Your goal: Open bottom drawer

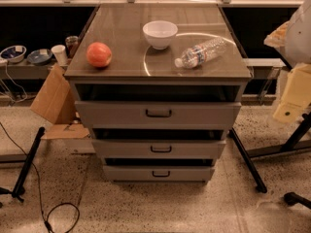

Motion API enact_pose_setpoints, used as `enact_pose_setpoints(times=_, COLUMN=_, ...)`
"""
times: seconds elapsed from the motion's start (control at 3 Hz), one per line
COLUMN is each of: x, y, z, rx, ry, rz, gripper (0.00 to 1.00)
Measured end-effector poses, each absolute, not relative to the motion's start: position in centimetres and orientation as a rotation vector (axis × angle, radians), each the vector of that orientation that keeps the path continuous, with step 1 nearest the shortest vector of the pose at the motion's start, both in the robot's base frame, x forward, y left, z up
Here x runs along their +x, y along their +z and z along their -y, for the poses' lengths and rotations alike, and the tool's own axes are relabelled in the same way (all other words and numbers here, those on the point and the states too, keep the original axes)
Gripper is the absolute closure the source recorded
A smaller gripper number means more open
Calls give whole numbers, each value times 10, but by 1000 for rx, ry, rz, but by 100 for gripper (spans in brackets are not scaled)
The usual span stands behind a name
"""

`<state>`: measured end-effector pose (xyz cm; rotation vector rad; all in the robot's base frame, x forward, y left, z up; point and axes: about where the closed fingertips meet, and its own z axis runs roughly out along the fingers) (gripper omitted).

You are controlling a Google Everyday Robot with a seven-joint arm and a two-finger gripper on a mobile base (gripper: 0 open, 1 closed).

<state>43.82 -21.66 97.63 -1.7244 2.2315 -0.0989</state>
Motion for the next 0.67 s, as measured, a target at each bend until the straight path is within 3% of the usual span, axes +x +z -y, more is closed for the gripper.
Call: enact_pose_setpoints(times=0.67, x=434, y=982, z=218, rx=-1734, ry=-143, rz=-2211, gripper=0)
